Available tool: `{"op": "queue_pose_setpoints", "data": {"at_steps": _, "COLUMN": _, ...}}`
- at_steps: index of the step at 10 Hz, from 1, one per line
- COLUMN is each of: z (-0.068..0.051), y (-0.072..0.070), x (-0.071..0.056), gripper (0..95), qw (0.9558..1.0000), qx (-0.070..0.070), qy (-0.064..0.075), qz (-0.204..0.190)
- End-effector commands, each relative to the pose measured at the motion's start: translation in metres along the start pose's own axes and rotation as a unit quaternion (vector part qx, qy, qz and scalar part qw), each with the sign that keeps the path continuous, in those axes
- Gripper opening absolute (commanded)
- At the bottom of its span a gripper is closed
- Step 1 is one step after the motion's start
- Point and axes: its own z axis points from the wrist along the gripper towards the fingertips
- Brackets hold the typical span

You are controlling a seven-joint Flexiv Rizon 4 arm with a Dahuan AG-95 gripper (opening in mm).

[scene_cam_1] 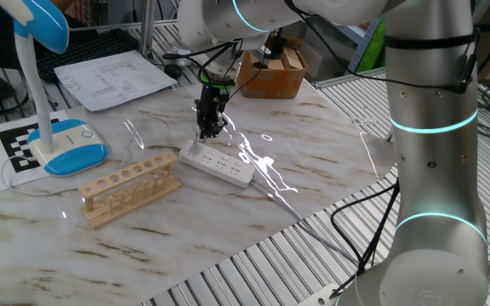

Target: Plug in the power cord of the desk lamp, turn on the socket, and light up the desk lamp

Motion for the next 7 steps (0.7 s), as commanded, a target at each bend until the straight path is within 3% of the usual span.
{"op": "queue_pose_setpoints", "data": {"at_steps": 1, "z": 0.0015, "y": 0.0002, "x": 0.0006, "gripper": 19.0, "qw": 0.9997, "qx": 0.000, "qy": 0.003, "qz": 0.026}}
{"op": "queue_pose_setpoints", "data": {"at_steps": 7, "z": 0.0051, "y": 0.0017, "x": 0.0019, "gripper": 19.0, "qw": 0.9971, "qx": -0.001, "qy": 0.004, "qz": 0.077}}
